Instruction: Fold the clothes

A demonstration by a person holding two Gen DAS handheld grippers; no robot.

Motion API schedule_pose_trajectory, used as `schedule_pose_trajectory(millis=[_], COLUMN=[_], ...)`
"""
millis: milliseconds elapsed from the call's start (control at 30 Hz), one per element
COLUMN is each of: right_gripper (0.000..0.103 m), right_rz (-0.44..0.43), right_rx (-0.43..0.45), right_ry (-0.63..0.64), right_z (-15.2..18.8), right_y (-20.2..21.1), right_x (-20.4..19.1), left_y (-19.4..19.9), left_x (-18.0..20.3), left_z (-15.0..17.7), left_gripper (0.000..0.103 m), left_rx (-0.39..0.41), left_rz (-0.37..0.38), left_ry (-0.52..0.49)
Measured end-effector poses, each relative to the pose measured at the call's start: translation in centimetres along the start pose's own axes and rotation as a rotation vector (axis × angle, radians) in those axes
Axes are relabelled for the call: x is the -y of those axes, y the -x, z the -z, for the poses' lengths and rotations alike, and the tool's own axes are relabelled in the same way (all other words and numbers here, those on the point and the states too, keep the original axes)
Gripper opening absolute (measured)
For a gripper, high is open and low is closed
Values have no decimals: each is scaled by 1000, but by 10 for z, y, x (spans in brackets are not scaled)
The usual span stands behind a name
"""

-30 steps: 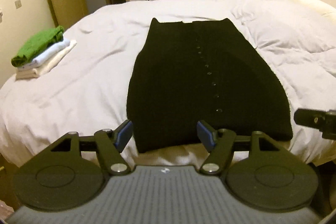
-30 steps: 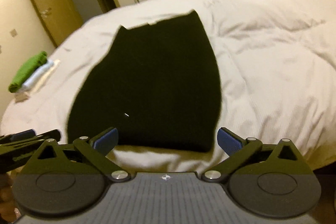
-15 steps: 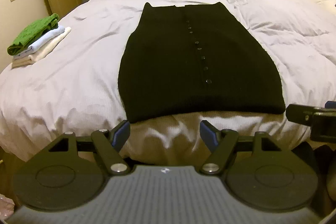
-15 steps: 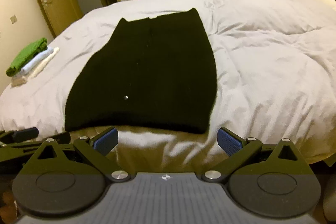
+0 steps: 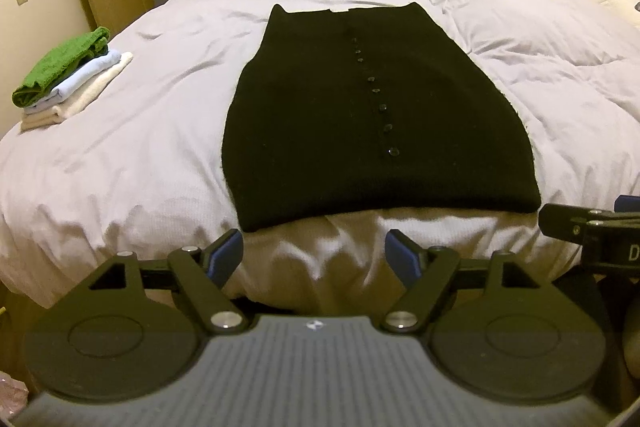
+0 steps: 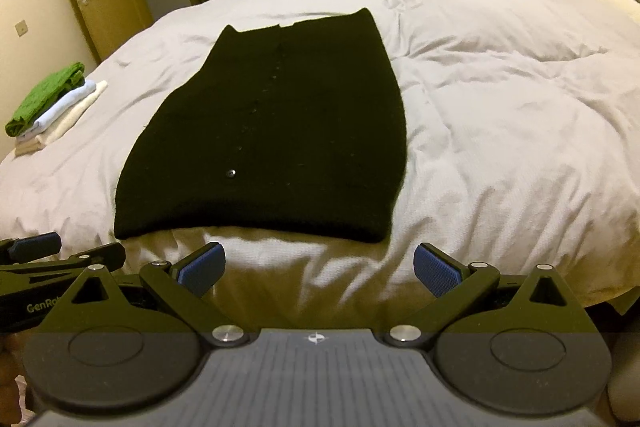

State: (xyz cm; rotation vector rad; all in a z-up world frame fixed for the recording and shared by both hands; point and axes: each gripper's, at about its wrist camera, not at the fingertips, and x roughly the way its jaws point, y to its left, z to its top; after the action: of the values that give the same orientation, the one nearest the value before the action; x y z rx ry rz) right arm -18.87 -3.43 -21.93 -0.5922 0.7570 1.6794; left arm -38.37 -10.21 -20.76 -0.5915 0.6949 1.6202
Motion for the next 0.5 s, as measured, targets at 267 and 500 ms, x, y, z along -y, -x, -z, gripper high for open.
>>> schedule_pose_trajectory(millis=[267,500], right_gripper=[103,103], right_rz=[-28,-114], right_rx=[-12,151], right_ry=[-3,21], right_z=[0,5], right_y=[-9,-13], right_x=[6,25], left_y=[-15,-30], left_x=[-4,-24], left_z=[1,14], left_gripper=[77,76], left_rx=[-22,85], left_rz=[10,11], left_ry=[14,-31])
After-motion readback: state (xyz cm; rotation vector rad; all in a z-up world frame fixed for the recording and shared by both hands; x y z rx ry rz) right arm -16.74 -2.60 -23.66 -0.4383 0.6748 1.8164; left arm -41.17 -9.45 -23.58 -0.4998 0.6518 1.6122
